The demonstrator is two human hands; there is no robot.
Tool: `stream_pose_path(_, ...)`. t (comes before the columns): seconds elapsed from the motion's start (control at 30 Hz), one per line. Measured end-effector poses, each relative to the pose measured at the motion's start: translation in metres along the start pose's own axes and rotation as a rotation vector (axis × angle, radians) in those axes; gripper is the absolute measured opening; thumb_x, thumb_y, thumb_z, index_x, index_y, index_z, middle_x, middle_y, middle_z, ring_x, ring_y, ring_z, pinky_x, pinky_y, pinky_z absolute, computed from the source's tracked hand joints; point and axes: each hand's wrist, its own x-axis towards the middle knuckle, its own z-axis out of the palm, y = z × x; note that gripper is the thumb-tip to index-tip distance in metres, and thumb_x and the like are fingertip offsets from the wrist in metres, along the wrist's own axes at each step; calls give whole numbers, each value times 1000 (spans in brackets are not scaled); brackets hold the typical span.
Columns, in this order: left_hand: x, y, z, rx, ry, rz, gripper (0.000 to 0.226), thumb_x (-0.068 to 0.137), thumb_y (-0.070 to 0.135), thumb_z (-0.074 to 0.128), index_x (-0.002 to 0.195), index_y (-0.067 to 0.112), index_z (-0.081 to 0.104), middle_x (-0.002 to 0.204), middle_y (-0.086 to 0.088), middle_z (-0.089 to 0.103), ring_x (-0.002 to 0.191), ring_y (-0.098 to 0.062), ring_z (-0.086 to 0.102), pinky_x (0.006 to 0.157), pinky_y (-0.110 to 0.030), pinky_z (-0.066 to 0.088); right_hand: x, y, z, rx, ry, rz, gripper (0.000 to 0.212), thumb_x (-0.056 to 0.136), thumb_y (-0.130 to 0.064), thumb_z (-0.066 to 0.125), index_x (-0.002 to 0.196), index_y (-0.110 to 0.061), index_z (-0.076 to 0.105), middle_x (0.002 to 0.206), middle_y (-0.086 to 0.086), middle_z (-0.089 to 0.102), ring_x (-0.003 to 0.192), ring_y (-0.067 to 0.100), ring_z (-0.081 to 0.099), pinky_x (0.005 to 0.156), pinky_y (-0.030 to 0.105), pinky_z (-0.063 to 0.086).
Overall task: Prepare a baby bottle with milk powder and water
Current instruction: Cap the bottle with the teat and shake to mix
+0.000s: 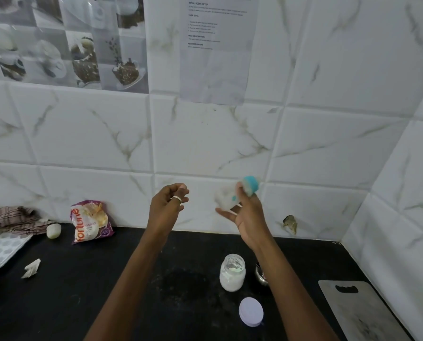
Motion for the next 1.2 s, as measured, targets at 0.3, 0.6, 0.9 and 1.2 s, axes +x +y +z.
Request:
stream_pose_path(0.3,1,-1,-1,2,-1,-4,11,104,28,60,111,26,68,108,4,76,96,-11,74,87,-30,58,-1,1,-2,58,38,-13,58,92,-35,69,140,-12,46,132,20,63,117,38,68,80,51,63)
stream_pose_path(0.6,1,0,-1,8,2,-2,12,104,27,60,112,25,68,108,4,76,97,-11,74,87,-30,58,-5,3,4,-36,9,-3,51,96,-32,67,140,-17,45,131,16,62,116,34,69,84,54,62)
stream_pose_path(0.9,1,0,-4,7,4,-3,12,104,28,60,112,25,68,107,5,76,96,-10,74,88,-30,58,-3,2,5,-66,-17,2,62,89,-38,70,141,-15,45,135,20,61,115,36,70,84,54,62)
stream_pose_path(1.2,2,3,-1,4,8,-6,11,104,29,61,111,25,68,108,4,76,96,-10,74,89,-31,58,-2,1,2,-224,-112,44,67,85,-41,72,141,-15,45,138,20,58,118,37,68,87,58,61)
